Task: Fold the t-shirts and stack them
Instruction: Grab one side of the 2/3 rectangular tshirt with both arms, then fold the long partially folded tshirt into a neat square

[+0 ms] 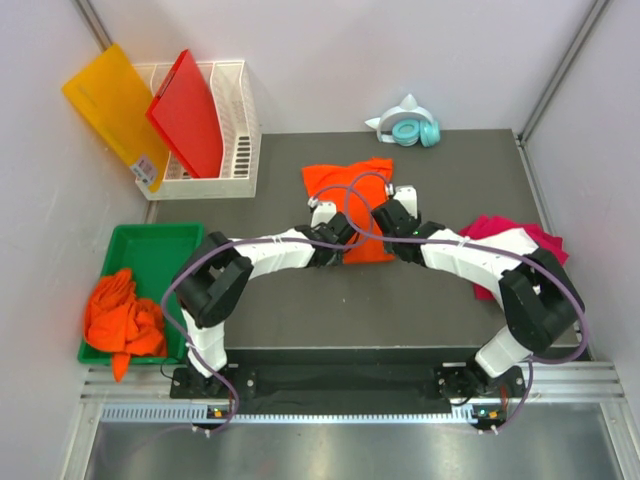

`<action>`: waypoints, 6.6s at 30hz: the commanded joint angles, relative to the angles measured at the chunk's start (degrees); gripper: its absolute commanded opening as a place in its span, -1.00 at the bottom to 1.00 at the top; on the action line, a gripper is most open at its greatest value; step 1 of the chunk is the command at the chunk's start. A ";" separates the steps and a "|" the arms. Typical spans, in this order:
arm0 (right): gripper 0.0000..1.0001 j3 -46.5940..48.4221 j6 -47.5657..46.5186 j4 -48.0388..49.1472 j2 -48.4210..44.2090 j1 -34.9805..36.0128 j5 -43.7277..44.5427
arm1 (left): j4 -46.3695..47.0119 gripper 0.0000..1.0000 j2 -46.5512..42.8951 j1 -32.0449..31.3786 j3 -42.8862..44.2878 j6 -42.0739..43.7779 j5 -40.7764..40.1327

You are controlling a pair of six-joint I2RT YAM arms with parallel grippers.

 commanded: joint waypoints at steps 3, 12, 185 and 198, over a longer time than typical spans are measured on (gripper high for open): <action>-0.07 -0.04 1.94 0.74 -0.37 -0.58 0.11 | 0.06 0.07 -1.40 -0.13 -3.53 -3.32 2.71; -0.06 -1.89 3.96 0.56 -0.20 -1.28 -0.68 | -1.26 -0.37 -1.04 -0.13 -5.82 -5.79 3.42; -0.03 37.66 1.68 -6.29 18.18 -6.56 -5.77 | -0.91 0.44 -3.50 13.06 15.80 6.52 -7.14; -0.86 18.95 6.86 -2.70 14.22 2.49 -14.12 | -1.97 -0.14 -2.45 1.82 12.73 0.72 -0.89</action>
